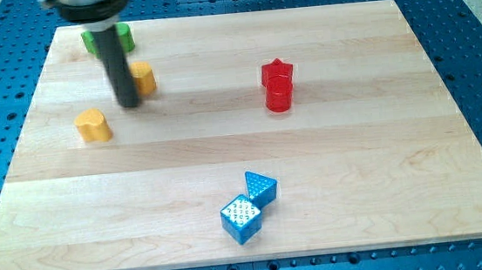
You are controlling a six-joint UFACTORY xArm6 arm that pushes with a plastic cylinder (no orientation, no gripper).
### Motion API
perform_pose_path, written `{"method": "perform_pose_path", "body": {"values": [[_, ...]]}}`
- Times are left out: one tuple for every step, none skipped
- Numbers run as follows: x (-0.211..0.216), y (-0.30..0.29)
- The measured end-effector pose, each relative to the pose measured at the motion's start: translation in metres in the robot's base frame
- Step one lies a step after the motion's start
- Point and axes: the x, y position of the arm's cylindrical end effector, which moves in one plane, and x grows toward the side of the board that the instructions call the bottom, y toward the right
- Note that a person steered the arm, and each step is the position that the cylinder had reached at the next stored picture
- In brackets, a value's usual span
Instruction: Place the hexagon into the red star
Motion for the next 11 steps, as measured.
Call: {"method": "perform_pose_path", "body": {"values": [[0.0, -0.051], [-0.019, -0.027], [-0.032, 0.027], [-0.054, 0.089], [-0.055, 0.134], [-0.054, 0.161], [-0.053, 0.168], [-0.053, 0.185], [-0.06, 0.163], [-0.027, 0.078], [-0.007, 0.127]]}}
